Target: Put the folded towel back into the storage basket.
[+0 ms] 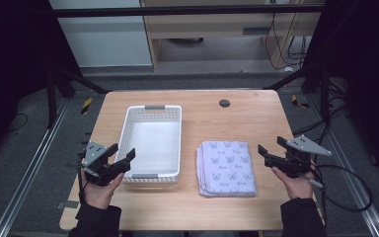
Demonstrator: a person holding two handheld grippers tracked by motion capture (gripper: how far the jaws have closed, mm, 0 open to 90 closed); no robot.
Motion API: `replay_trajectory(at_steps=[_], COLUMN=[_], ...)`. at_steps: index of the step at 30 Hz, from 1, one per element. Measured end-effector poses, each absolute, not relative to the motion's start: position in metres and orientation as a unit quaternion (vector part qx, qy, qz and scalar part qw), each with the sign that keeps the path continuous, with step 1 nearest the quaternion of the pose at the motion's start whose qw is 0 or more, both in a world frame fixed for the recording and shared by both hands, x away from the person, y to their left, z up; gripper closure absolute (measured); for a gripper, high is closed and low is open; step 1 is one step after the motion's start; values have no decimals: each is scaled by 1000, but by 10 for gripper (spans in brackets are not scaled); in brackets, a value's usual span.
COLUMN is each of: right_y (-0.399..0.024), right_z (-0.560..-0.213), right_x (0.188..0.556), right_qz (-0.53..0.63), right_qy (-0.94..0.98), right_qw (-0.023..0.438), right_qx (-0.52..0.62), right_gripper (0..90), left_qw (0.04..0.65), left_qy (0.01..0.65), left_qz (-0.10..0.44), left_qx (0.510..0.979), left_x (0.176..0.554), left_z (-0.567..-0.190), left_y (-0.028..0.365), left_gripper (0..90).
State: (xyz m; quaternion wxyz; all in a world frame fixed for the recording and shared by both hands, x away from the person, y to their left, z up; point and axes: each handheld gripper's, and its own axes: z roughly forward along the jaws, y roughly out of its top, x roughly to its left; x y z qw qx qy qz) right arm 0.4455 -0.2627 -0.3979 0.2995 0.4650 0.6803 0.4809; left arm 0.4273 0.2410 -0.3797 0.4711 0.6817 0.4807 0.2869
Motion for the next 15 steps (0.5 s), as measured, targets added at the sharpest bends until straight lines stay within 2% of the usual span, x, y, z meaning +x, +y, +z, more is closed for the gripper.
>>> replay_trajectory(at_steps=[15], right_y=[-260], right_z=[-376], right_x=[455], right_qz=[487], right_qy=[685], right_qw=[294], right_qx=[455], right_gripper=[242], left_qw=[484], left_qy=[438], left_qz=[275], left_qx=[706], left_x=[428], left_z=[-365], left_y=[182], left_gripper=[346])
